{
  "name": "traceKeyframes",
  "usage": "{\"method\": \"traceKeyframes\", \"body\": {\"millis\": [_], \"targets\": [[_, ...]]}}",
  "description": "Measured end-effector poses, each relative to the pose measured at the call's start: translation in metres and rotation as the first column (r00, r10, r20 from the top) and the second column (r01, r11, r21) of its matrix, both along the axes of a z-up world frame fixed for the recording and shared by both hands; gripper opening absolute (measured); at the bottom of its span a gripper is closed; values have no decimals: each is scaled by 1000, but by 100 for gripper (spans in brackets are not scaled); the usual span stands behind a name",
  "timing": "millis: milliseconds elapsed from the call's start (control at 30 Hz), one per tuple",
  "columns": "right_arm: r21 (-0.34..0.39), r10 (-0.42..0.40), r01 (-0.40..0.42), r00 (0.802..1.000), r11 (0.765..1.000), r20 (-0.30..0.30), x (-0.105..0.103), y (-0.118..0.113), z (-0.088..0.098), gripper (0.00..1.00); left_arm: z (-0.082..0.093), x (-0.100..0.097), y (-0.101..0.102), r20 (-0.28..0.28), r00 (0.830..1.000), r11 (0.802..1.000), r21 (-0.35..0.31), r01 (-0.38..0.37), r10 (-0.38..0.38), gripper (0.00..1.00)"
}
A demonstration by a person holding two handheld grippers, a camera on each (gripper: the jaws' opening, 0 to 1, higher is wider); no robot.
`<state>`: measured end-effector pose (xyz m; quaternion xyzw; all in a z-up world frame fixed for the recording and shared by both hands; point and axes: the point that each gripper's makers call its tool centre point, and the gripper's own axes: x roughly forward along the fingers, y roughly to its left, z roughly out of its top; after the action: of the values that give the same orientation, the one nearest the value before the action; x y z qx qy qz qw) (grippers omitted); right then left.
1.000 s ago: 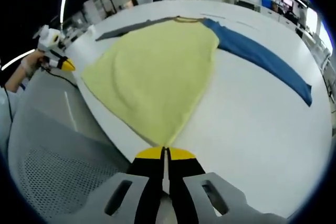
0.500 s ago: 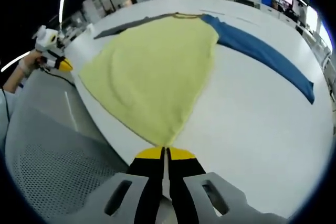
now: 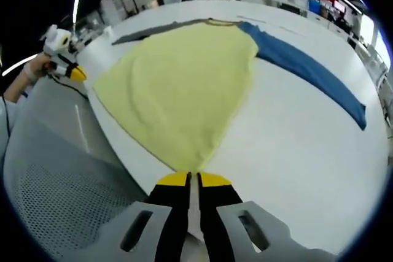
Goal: Fold the garment on the visible template until the final outline fits inside the template.
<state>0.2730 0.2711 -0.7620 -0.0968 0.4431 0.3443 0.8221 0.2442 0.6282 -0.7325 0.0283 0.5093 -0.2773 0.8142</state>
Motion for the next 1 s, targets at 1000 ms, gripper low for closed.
{"method": "traceKeyframes", "body": {"millis": [1000], "targets": [[-4, -4, 5, 993, 1000, 115, 10, 1, 39, 25, 24, 11, -5, 134, 991, 1000, -3, 28, -28, 16]]}}
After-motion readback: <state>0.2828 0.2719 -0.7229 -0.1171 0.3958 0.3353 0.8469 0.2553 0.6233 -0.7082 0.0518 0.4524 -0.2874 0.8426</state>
